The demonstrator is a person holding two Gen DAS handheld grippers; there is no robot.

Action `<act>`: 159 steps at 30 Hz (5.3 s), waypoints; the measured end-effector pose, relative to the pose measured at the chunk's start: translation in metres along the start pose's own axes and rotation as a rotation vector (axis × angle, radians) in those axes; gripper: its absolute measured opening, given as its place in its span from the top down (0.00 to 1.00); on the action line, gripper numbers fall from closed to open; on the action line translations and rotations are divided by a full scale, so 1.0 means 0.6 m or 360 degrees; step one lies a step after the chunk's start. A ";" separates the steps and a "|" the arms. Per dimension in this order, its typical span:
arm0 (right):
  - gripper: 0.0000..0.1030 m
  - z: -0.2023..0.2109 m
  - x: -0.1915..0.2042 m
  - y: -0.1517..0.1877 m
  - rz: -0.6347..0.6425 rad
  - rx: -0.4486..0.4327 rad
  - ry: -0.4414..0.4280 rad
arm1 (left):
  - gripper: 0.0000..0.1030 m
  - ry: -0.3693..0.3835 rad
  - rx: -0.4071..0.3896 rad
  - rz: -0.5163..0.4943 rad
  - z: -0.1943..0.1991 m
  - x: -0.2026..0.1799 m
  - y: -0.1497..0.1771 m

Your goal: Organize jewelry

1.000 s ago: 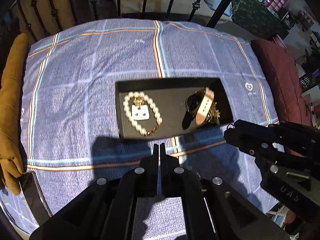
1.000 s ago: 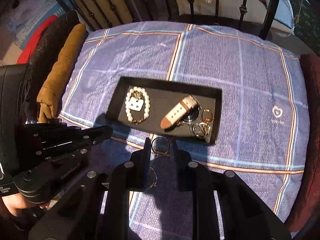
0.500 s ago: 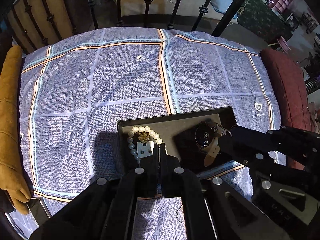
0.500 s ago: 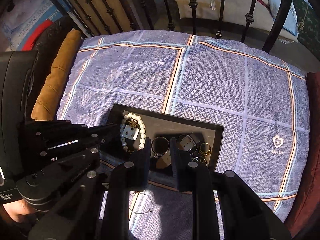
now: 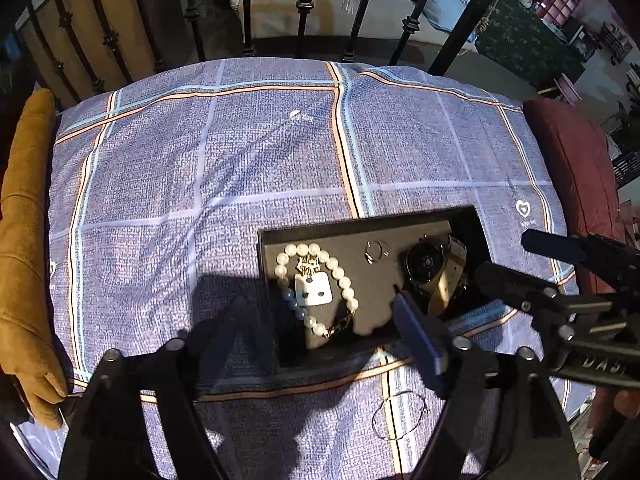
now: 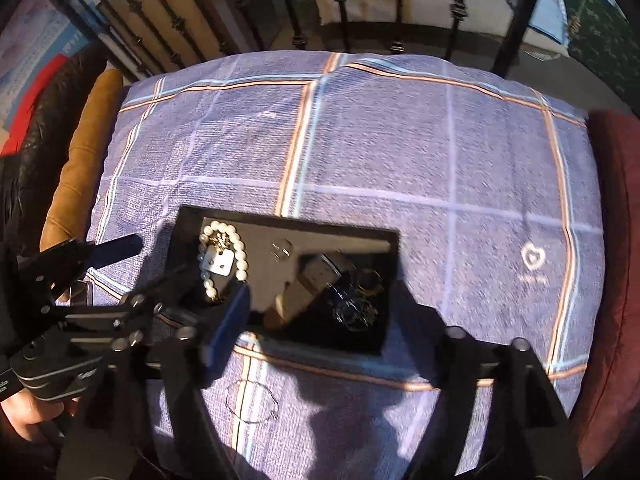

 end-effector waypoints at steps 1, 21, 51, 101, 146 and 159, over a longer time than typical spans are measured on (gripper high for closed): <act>0.20 0.005 -0.007 0.012 -0.0034 -0.0001 -0.0004 | 0.14 -0.0009 0.0013 0.0001 0.001 0.003 0.015; 0.12 -0.024 -0.040 0.266 -0.0129 0.0336 0.0205 | 0.19 -0.0126 0.0233 -0.0255 -0.089 -0.069 0.225; 0.26 -0.101 0.087 0.197 0.0180 0.0370 -0.0048 | 0.48 -0.0203 0.0130 0.0034 -0.001 0.088 0.189; 0.69 -0.048 0.054 0.219 0.0022 0.0316 0.0007 | 0.59 -0.0084 0.0231 -0.0145 -0.069 -0.027 0.180; 0.39 -0.029 -0.010 0.232 -0.0076 0.0289 0.0005 | 0.48 -0.0168 0.0249 -0.0194 -0.114 -0.089 0.171; 0.38 -0.036 0.013 0.215 -0.0048 0.0290 -0.0012 | 0.48 -0.0157 0.0226 -0.0203 -0.105 -0.086 0.170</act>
Point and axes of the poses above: each gripper's, at about its wrist camera, not at the fingertips, and z roughly against the way its jaws point, x to its left, y to its underside, the point moved 7 cm from there along -z, roughly the way its jaws point, and after that the axes turned 14 degrees about z, right-handed, at the moved point
